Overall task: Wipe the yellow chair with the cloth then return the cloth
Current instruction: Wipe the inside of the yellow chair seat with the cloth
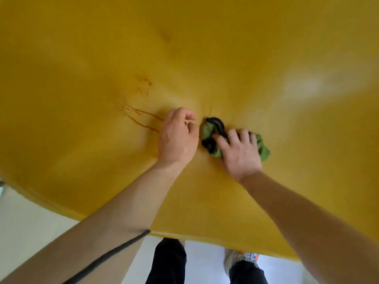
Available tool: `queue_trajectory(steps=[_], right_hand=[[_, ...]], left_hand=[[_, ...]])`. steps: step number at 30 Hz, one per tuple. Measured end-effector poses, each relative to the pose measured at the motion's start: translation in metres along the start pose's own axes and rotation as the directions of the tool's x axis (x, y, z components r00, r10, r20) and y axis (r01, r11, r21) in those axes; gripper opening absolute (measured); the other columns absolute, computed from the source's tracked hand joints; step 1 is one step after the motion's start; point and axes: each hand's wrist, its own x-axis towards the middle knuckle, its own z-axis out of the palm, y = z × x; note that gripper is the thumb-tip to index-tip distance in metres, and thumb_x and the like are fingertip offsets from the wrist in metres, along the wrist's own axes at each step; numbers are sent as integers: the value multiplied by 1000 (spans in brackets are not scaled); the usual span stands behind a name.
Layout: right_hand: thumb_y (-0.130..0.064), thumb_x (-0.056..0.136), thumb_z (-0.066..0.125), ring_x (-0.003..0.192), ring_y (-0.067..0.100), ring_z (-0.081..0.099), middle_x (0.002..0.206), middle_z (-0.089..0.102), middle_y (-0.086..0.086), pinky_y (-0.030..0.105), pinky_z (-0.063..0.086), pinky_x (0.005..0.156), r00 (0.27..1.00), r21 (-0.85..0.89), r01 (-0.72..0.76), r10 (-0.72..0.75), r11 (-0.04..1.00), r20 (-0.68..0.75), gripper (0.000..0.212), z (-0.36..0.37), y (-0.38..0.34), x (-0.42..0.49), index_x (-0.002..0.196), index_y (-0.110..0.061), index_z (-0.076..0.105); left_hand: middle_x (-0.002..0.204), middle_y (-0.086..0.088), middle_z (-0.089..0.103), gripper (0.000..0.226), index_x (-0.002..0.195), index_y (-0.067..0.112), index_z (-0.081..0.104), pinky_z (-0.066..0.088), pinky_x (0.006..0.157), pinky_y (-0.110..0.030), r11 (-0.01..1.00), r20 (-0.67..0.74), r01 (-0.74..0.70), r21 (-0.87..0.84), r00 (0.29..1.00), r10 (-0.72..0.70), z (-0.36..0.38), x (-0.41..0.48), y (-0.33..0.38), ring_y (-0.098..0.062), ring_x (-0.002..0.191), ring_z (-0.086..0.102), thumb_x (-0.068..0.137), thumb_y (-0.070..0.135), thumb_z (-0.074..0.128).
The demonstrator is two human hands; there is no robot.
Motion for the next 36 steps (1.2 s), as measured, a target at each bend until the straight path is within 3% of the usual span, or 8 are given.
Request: queue_trajectory(steps=[7, 11, 14, 19, 23, 26, 29, 36], right_hand=[[-19, 81, 56, 93, 30, 45, 109, 54, 8, 44, 51, 75, 765, 54, 628, -628, 777, 145, 42, -4, -19, -85, 122, -29, 64], [-34, 94, 56, 115, 43, 45, 127, 46, 21, 55, 45, 90, 997, -109, -64, 61, 992, -36, 40, -21, 34, 41, 131, -21, 54], [-43, 91, 57, 115, 44, 48, 131, 49, 20, 55, 46, 89, 888, 70, -454, 458, 888, -51, 42, -20, 3, 58, 126, -19, 52], [-46, 70, 78, 97, 37, 53, 112, 57, 14, 50, 50, 78, 953, 224, -45, -25, 974, 301, 52, -6, -114, -108, 113, -21, 62], [-31, 74, 81, 97, 35, 56, 108, 61, 12, 48, 53, 80, 866, 137, 429, -449, 893, 219, 40, -10, -67, -86, 112, -24, 70], [-30, 95, 57, 119, 43, 47, 127, 50, 20, 55, 45, 96, 989, -73, -26, 36, 997, 145, 34, -11, -12, 8, 127, -19, 55], [-41, 98, 51, 130, 48, 36, 145, 38, 26, 60, 38, 99, 787, 54, -617, 613, 785, 69, 47, -20, -18, 55, 135, -15, 41], [-30, 74, 75, 101, 41, 53, 119, 57, 17, 54, 51, 81, 929, 184, -128, 53, 975, 367, 55, -19, -181, -101, 126, -20, 59]], left_hand=[[101, 0, 65, 21, 94, 19, 63, 45, 84, -30, 995, 45, 102, 23, 994, -102, -19, -34, -23, -18, 86, 59, 84, 3, 57], [97, 6, 59, 18, 95, 18, 65, 41, 81, -25, 993, 28, 94, 75, 995, -97, -31, -45, -40, -15, 82, 53, 86, 4, 57], [95, 6, 56, 12, 98, 16, 65, 36, 78, -21, 991, -13, 103, 84, 995, -103, -36, -51, -48, -14, 84, 50, 91, 11, 55], [96, 0, 63, 12, 97, 17, 66, 37, 82, -28, 984, -43, 160, 83, 987, -156, -48, -65, -54, -23, 93, 58, 94, 17, 54], [98, 1, 61, 12, 97, 17, 65, 41, 84, -32, 983, -24, 147, 107, 989, -145, -66, -73, -52, -24, 95, 59, 94, 16, 54], [97, 1, 60, 15, 103, 16, 63, 44, 85, -40, 984, -50, 45, 172, 998, -37, -89, -71, -55, -24, 96, 56, 93, 17, 52], [98, -3, 62, 27, 113, 13, 60, 43, 83, -42, 926, -136, -109, 362, 976, 169, -124, -60, -57, -28, 99, 54, 87, 17, 53], [135, -8, 56, 52, 126, 19, 58, 34, 104, -49, 656, -124, -148, 740, 929, 349, -197, -44, -50, -33, 124, 50, 74, 19, 55]])
